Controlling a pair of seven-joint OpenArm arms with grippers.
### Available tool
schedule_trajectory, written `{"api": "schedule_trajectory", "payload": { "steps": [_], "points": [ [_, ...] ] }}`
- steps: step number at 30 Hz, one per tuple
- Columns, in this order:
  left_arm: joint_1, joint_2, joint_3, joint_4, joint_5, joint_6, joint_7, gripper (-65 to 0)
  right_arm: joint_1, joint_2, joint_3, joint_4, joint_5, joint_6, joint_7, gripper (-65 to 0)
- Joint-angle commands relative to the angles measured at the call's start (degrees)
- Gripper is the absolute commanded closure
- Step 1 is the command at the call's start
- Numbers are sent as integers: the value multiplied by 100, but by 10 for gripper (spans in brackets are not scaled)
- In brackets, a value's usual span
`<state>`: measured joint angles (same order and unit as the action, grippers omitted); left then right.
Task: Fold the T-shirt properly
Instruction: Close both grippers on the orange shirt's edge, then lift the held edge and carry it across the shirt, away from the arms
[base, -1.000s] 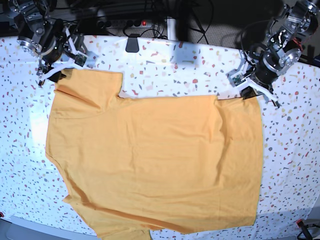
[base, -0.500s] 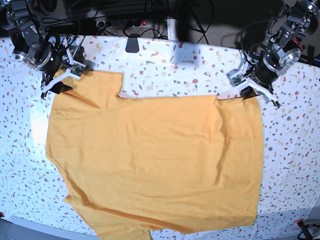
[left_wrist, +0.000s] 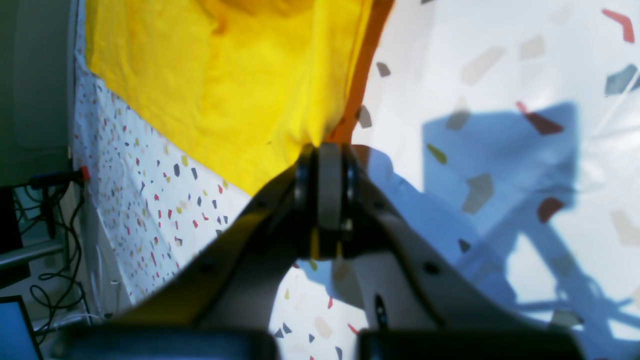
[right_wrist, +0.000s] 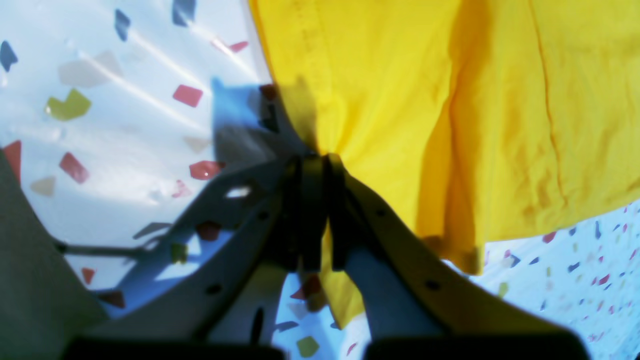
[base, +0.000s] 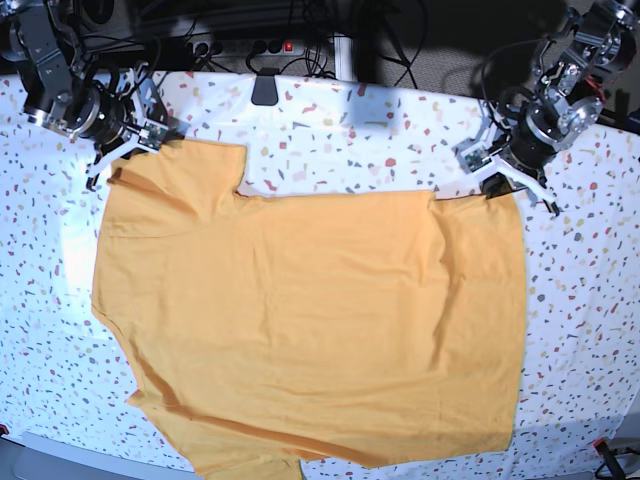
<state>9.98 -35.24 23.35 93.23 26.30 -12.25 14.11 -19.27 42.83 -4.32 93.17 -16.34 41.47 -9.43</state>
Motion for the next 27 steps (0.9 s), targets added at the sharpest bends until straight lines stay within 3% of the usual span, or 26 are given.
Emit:
{"api": "schedule_trajectory", "payload": {
  "steps": [1,7,16,19,22,27],
  "points": [
    [-63,-81,-37,94,20,90,-50,0,146,63,48,9,-238,-632,-393,0],
    [-63,-81,-37,94,22,90,-50,0,149,66,50,490,321,-636,-734,0],
    [-63,-81,-37,96,22,90,-50,0,149,63,50,927,354,-654,-1012,0],
    [-66,-81,-37,94,22,90,-50,0,149,61,50,927,391,-922,-1025,0],
    [-66,-81,-37,94,24,90,-52,0,297,35,50,927,1082,-1351,-1462,0],
    [-70,-81,-37,96,24,90,-46,0,890,-214,50,925,1569,-1449,-1665,0]
  ]
}}
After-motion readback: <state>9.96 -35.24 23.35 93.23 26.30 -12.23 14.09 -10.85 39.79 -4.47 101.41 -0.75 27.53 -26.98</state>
